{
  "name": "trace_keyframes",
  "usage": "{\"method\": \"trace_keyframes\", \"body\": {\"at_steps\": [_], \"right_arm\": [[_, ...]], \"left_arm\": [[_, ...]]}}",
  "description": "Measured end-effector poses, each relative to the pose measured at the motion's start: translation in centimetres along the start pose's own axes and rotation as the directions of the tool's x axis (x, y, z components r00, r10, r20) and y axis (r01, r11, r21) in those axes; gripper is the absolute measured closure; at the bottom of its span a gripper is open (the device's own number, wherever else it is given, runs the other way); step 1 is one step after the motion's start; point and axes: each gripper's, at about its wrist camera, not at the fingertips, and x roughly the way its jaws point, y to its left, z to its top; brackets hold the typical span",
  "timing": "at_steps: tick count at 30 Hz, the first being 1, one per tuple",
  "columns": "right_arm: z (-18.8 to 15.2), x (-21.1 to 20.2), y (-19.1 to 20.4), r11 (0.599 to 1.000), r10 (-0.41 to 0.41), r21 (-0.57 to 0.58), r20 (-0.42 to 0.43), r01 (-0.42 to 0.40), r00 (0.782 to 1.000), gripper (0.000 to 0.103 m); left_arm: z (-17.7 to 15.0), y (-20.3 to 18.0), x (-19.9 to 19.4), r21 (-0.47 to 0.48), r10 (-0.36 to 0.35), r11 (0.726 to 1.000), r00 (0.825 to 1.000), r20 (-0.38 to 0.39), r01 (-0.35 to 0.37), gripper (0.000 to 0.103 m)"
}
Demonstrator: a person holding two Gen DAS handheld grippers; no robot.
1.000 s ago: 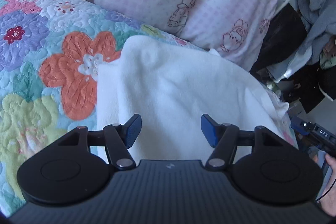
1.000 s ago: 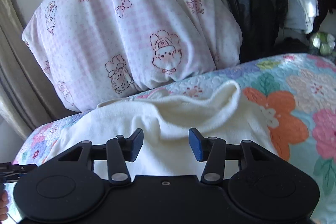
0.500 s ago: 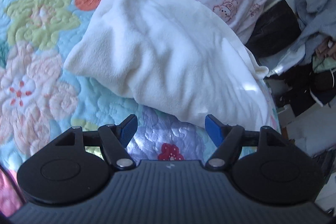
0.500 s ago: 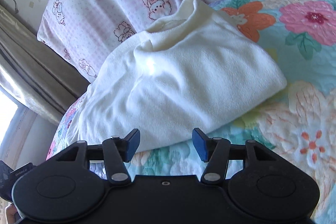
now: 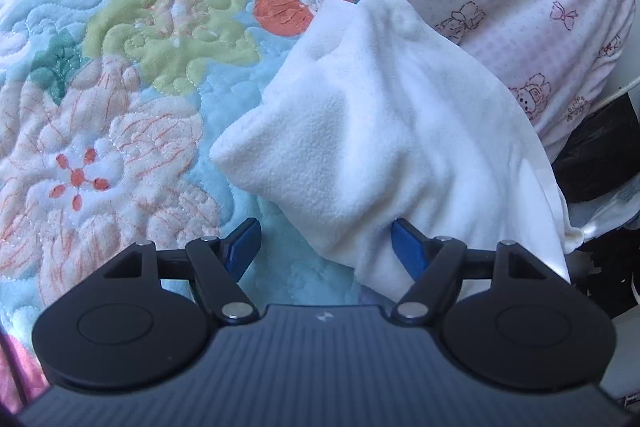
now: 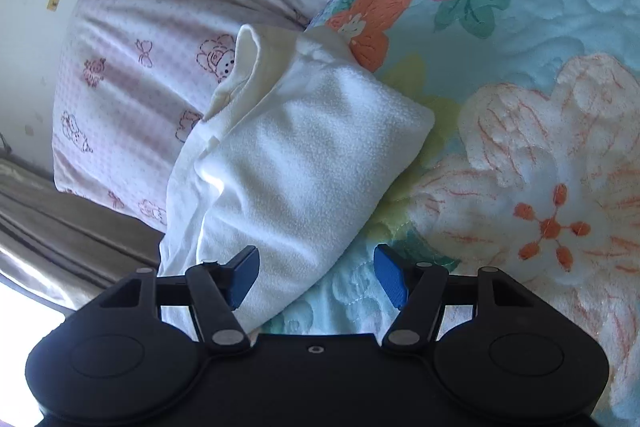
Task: Fold clothes
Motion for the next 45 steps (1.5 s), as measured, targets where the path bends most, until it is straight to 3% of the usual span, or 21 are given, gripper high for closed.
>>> {"method": "trace_keyframes", "body": {"at_steps": [4,6,7,8,9,10,11,14,18,20,22,24,26,28,30,32,34,38,39,42,45], "right_arm": [[1.4,0.3,-0.3,0.998,-0.011,0.055,0.121,0.004,0.993,0.026],[2.8,1.8,-0.2,0.998,-0.043,0.053,0.113,0.037,0.993,0.021],[3.5,2.8,-0.2,0.996,-0.074,0.053,0.081,0.07,0.994,0.022],[4.2,3.5,-0.1,0.995,-0.093,0.045,0.063,0.09,0.994,0.025],[4.8,3.9,0.3,0.995,-0.102,0.018,0.06,0.101,0.993,0.032],[5.2,4.1,1.0,0.993,-0.115,-0.024,0.049,0.116,0.992,0.068],[5.6,4.0,1.8,0.989,-0.119,-0.079,0.04,0.122,0.992,0.081],[5.2,1.2,4.7,0.958,-0.101,-0.257,0.096,0.123,0.99,0.084],[2.8,-4.6,5.9,0.917,-0.071,-0.388,0.077,0.096,0.994,0.085],[1.0,-7.7,6.0,0.868,-0.089,-0.485,0.06,0.107,0.994,0.085],[-0.8,-10.6,5.3,0.83,-0.104,-0.547,0.035,0.106,0.994,0.085],[-2.3,-12.5,3.4,0.838,-0.124,-0.536,0.001,0.105,0.992,0.085],[-4.0,-13.4,1.1,0.854,-0.158,-0.505,-0.025,0.124,0.987,0.086],[-5.4,-14.3,0.5,0.842,-0.155,-0.526,-0.017,0.123,0.988,0.086],[-6.0,-14.8,0.9,0.806,-0.157,-0.579,-0.008,0.123,0.988,0.086],[-6.3,-14.3,1.4,0.735,-0.195,-0.662,0.002,0.147,0.981,0.085],[-6.4,-13.3,1.6,0.665,-0.232,-0.727,0.019,0.173,0.972,0.084],[-6.0,-14.5,2.6,0.658,-0.264,-0.725,0.032,0.205,0.964,0.077],[-5.8,-15.3,3.2,0.657,-0.27,-0.721,0.046,0.219,0.962,0.075],[-5.1,-17.9,5.1,0.655,-0.286,-0.709,0.088,0.262,0.954,0.071],[-3.9,-20.2,7.8,0.628,-0.254,-0.723,0.159,0.287,0.954,0.059]], "left_arm": [[1.7,0.7,2.1,-0.077,-0.109,0.991,0.993,0.052,0.113,0.03],[2.8,0.7,3.3,-0.104,-0.161,0.981,0.986,0.041,0.164,0.046],[3.0,0.3,3.6,-0.092,-0.159,0.983,0.987,0.036,0.162,0.066],[3.1,-0.3,3.8,-0.067,-0.146,0.987,0.989,0.031,0.147,0.074],[3.1,-1.2,3.5,-0.022,-0.12,0.992,0.992,0.038,0.121,0.077],[2.9,-2.2,2.8,0.037,-0.097,0.995,0.994,0.059,0.095,0.082],[2.7,-3.2,1.9,0.095,-0.08,0.993,0.993,0.089,0.072,0.083],[2.0,-5.0,-1.6,0.206,-0.087,0.977,0.983,0.159,0.054,0.086],[0.8,-4.2,-7.3,0.24,-0.139,0.967,0.967,0.215,0.086,0.087],[-0.1,-2.8,-10.6,0.252,-0.17,0.96,0.968,0.185,0.12,0.087],[-2.4,-0.8,-13.1,0.274,-0.147,0.956,0.98,0.136,0.106,0.087],[-5.3,1.4,-14.7,0.295,-0.093,0.953,0.992,0.084,0.064,0.087],[-7.8,4.0,-14.6,0.227,-0.037,0.973,0.999,0.023,0.031,0.087],[-8.8,5.2,-15.1,0.21,-0.039,0.977,0.999,0.026,0.032,0.087],[-8.0,5.8,-14.7,0.176,-0.051,0.983,0.999,0.007,0.049,0.087],[-7.1,6.4,-14.2,0.132,-0.066,0.989,0.998,-0.022,0.068,0.086],[-7.2,6.3,-14.2,0.155,-0.064,0.986,0.997,-0.036,0.069,0.084],[-7.6,5.6,-16.7,0.231,0.031,0.973,0.999,-0.013,-0.028,0.074],[-7.4,5.8,-17.8,0.211,0.04,0.977,0.999,0.01,-0.041,0.072],[-6.0,6.9,-21.2,0.122,0.009,0.992,0.996,0.089,-0.02,0.069],[-4.9,5.6,-23.4,0.16,0.012,0.986,0.986,0.165,-0.039,0.069]]}}
